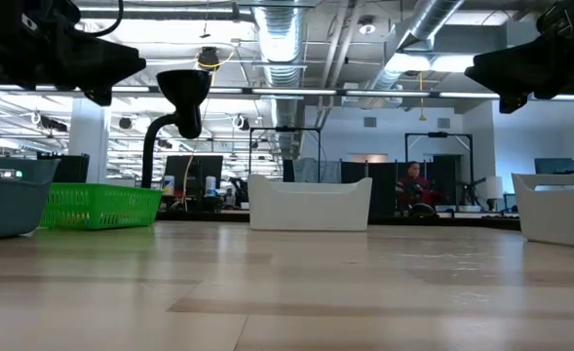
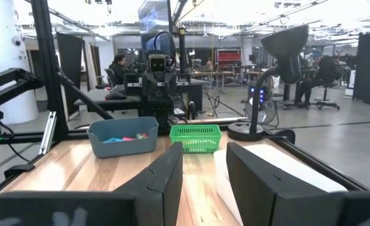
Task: Pick & Place Markers
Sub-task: Return to Home Position
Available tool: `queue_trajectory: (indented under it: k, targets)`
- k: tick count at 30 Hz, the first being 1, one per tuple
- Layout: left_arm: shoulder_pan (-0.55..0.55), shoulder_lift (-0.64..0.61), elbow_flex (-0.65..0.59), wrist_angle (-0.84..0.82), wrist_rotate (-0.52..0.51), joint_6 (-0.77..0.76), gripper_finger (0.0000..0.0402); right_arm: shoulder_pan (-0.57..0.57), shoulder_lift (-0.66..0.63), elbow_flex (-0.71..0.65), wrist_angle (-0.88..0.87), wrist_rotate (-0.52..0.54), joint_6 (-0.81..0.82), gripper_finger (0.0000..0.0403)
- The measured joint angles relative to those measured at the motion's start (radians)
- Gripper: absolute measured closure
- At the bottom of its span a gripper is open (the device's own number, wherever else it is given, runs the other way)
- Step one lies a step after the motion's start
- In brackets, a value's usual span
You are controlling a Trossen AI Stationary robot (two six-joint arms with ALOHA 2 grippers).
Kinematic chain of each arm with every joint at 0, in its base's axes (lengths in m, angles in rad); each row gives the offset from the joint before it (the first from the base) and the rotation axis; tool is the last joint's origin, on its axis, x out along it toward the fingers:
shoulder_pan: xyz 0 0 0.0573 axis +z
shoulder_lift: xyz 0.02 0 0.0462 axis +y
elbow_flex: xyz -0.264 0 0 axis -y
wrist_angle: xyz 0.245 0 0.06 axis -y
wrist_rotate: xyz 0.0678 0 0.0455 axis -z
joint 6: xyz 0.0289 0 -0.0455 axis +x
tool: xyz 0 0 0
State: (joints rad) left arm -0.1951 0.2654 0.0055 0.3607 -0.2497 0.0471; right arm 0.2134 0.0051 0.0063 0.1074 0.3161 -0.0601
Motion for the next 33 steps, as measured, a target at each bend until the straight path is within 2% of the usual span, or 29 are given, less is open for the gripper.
queue_trajectory:
  k: [33]
  targets:
    - [0.0,0.025,0.0,0.001,0.0,0.0,0.0298,0.0,0.0,-0.001,0.0,-0.001,0.0,0.029]
